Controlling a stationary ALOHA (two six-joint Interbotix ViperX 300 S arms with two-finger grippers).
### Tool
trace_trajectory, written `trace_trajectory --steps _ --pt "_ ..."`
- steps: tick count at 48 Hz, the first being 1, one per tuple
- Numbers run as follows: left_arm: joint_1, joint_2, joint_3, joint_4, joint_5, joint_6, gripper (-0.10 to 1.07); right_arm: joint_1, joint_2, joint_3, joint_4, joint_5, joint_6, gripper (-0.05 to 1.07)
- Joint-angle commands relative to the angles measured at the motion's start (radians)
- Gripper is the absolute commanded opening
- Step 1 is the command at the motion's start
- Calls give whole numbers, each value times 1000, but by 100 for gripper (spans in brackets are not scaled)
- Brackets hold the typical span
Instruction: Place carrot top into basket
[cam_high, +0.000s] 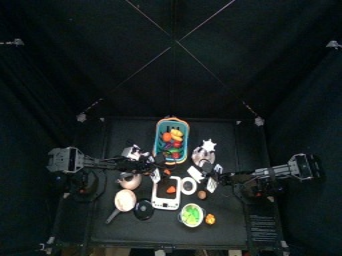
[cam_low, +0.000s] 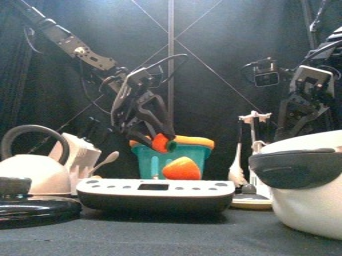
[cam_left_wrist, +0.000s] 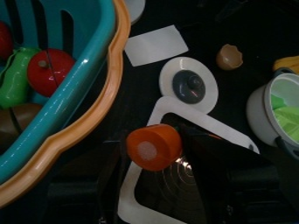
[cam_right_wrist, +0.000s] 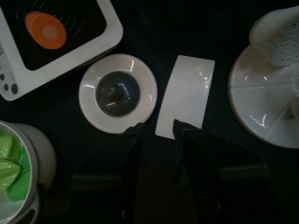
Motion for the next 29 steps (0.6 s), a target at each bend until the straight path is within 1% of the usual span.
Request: trace_trajectory --steps 1,11,23,25,29 --pt "0 -8 -11 2 -3 0 68 6 -9 -21 -2 -2 0 72" --pt "-5 -31 -23 3 -3 0 68 9 -9 -21 -2 -2 0 72" --pt "3 -92 -29 17 -20 3 68 9 -11 -23 -2 -2 -2 72" --pt "8 -103 -31 23 -26 3 68 9 -9 -23 -2 0 -2 72" --pt "38 -118 -31 31 -57 2 68 8 -9 -23 -5 3 -3 72"
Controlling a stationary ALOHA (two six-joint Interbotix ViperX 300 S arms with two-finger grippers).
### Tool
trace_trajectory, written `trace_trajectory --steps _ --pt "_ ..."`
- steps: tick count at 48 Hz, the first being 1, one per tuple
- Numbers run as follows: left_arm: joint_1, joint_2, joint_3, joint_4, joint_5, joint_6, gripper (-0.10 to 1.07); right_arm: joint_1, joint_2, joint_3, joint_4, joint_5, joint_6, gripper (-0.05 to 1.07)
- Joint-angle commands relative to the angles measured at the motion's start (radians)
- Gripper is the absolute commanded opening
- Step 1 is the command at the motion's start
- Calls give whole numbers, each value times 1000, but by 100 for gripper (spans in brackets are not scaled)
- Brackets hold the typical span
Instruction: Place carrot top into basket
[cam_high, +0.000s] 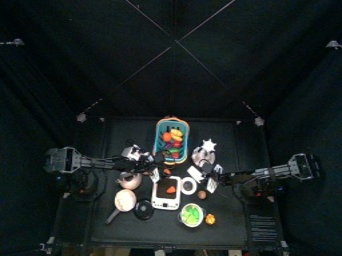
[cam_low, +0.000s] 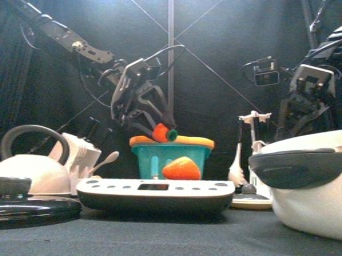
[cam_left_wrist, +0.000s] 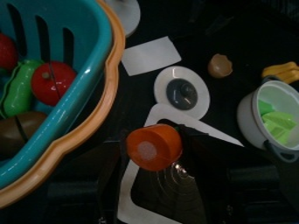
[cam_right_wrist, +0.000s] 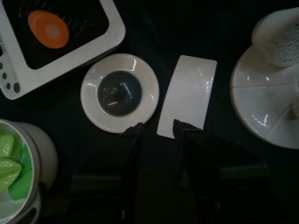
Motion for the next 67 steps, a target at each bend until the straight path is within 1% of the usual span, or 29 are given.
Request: trace_trajectory --steps 1,8,14,22,27,32,39,43,59,67 --pt "40 -32 -28 11 -40 2 68 0 -9 -25 -8 0 -3 72" --pt "109 -20 -29 12 -89 3 68 -5 -5 -26 -44 0 0 72" --pt "183 21 -35 17 -135 2 69 -5 -5 -28 -52 0 0 72" --pt "224 78 -67 15 -147 3 69 -6 2 -26 -49 0 2 72" --pt "229 120 -91 18 -120 3 73 -6 3 -26 -52 0 2 72" --pt "227 143 -110 38 -69 3 83 -8 6 -26 -52 0 2 72" --pt "224 141 -123 60 -38 3 95 -9 12 -29 -52 0 0 72" --pt "225 132 -121 72 -38 2 100 -9 14 -29 -52 0 0 72" --pt "225 126 -118 83 -41 5 101 -9 17 -32 -52 0 0 72" --pt "224 110 -104 120 -74 6 101 -9 17 -29 -52 0 0 72"
